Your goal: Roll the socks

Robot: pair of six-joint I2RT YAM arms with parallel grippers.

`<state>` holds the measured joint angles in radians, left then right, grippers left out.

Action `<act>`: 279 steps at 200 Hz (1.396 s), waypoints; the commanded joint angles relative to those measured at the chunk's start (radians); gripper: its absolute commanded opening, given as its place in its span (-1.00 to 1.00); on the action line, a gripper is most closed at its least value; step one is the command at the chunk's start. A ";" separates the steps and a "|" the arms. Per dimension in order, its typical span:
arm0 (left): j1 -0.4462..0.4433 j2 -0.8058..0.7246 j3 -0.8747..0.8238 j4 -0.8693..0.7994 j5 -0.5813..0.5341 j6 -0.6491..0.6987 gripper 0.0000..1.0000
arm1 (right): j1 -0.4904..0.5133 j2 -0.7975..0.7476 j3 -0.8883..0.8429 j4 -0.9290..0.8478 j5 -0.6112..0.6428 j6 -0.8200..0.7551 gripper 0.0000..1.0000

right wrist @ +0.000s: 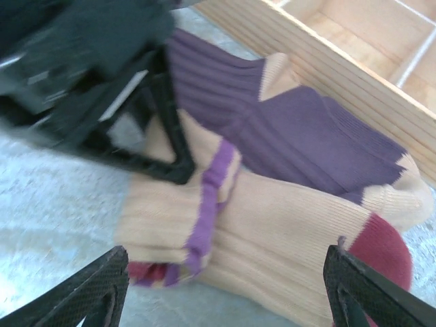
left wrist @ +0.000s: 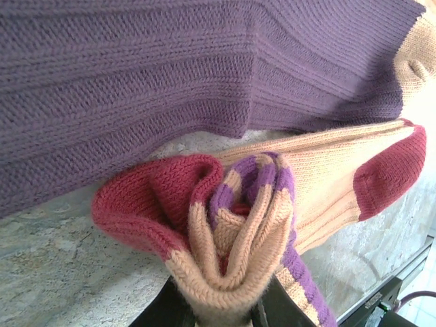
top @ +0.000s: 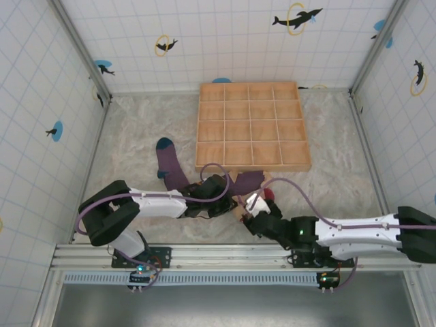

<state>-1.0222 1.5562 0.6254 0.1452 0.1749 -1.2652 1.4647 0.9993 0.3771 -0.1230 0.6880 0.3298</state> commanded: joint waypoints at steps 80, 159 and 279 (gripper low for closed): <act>-0.009 0.029 0.019 -0.055 0.032 -0.008 -1.00 | 0.200 0.443 0.088 0.285 0.374 -0.109 0.49; -0.008 0.034 0.019 -0.050 0.038 -0.006 -1.00 | 0.155 0.575 0.093 0.243 0.322 -0.007 -0.01; -0.009 0.051 0.029 -0.024 0.060 -0.011 -1.00 | 0.059 0.407 -0.082 0.314 0.055 0.079 -1.00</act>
<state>-1.0222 1.5871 0.6437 0.1646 0.2146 -1.2655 1.5566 1.4490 0.3649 0.2016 0.8436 0.3767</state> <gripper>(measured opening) 0.153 0.146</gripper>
